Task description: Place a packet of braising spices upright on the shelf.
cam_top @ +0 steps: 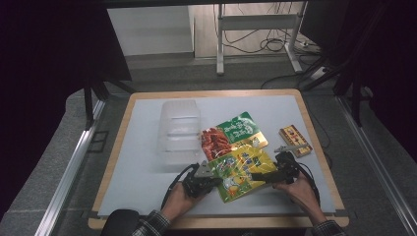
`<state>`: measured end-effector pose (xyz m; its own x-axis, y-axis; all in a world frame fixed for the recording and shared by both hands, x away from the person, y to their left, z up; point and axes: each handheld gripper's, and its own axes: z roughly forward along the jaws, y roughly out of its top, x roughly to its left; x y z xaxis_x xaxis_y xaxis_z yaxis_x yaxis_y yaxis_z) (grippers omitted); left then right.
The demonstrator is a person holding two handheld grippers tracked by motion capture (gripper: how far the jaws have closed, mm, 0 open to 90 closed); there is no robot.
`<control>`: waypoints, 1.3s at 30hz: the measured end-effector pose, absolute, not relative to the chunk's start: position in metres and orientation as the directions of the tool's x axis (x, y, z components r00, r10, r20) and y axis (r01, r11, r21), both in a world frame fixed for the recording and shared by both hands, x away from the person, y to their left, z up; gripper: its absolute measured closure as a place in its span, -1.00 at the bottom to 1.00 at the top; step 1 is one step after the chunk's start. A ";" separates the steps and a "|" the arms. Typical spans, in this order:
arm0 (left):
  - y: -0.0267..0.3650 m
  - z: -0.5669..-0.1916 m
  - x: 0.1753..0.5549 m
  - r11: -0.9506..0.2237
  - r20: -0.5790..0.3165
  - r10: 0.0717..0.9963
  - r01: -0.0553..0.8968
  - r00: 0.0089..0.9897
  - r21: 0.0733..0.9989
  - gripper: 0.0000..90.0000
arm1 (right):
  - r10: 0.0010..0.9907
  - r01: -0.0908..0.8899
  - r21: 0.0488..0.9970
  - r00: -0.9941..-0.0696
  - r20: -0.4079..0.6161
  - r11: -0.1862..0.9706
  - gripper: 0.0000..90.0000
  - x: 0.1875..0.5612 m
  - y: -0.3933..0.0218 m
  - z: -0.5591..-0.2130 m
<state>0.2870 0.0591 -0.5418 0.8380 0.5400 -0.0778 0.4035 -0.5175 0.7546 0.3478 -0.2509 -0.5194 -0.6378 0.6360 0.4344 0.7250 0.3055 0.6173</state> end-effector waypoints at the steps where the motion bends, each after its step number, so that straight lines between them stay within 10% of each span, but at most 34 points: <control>1: 0.059 -0.542 0.286 -0.521 -0.068 0.541 0.397 0.838 0.755 1.00 | 0.661 0.748 0.594 -0.610 0.437 0.297 -0.75 0.349 -0.251 -0.518; 15: 0.058 -0.541 0.281 -0.534 0.004 0.567 0.364 0.824 0.763 0.74 | 0.693 0.690 0.692 -0.607 0.390 0.214 0.64 0.344 -0.268 -0.500; 39: 0.087 -0.528 0.265 -0.481 0.006 0.630 0.384 0.777 0.789 -0.72 | 0.655 0.626 0.743 -0.668 0.354 0.236 0.85 0.340 -0.261 -0.468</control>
